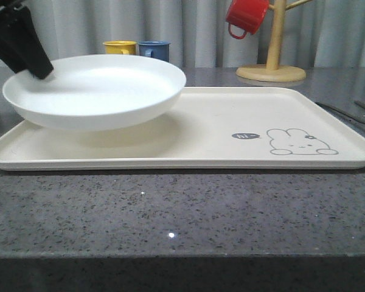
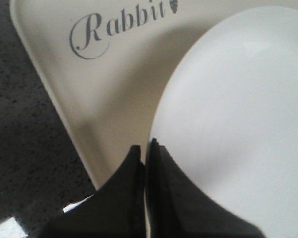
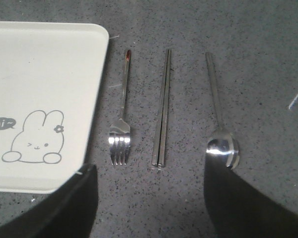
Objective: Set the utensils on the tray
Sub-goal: 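Lower the plate onto the tray's end nearest the left arm and release, then grasp the silver fork beside the tray with the right gripper, then lower the fork onto the tray beside the plate and release, then grasp the metal chopsticks beside the tray with the right gripper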
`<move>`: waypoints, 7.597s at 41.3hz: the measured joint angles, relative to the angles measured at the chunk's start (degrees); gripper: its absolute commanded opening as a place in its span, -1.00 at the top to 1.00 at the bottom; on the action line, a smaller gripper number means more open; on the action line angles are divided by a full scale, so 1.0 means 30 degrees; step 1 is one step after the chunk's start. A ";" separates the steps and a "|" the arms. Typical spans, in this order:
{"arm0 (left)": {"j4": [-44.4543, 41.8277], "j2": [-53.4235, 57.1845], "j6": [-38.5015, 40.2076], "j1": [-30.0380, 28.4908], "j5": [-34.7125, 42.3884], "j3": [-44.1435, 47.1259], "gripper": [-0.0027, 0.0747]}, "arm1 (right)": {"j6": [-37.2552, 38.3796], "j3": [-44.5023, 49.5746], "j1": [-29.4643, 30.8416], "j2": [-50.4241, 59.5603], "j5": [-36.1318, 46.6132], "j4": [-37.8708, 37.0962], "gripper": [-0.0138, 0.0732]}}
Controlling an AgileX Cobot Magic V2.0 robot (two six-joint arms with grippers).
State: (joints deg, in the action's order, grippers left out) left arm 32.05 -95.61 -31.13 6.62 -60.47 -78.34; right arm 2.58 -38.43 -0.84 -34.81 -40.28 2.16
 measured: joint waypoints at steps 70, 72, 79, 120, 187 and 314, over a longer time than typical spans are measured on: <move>-0.8408 1.7177 0.6738 0.8402 0.2486 0.9404 -0.01 | 0.0000 0.0000 0.0000 0.0000 0.0123 0.0000 -0.44; -0.8586 1.8039 0.6833 0.8402 0.2520 0.9783 -0.01 | 0.0000 0.0000 0.0000 0.0000 0.0123 0.0000 -0.44; -0.8929 1.9744 0.6997 0.8402 0.2520 1.0670 -0.01 | 0.0000 -0.0433 0.0000 -0.0529 -0.0825 0.0000 -0.44; -0.8972 1.9994 0.7019 0.8402 0.2520 1.0790 -0.01 | -0.1326 -1.1585 -0.1555 -1.7630 -0.7412 0.0412 -0.03; -0.8972 1.9994 0.7019 0.8402 0.2526 1.0790 -0.01 | -0.0124 -1.7588 -0.5406 -2.0935 -0.9677 0.2124 0.74; -0.8972 1.9994 0.7040 0.8402 0.2658 1.0790 -0.01 | 0.1027 -1.4172 0.0459 -2.2034 -0.9969 -0.0721 0.14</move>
State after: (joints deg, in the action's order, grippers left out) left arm 5.14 -35.63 -10.01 31.82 -52.49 -45.97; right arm 5.66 -80.94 0.53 -100.92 -70.19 0.00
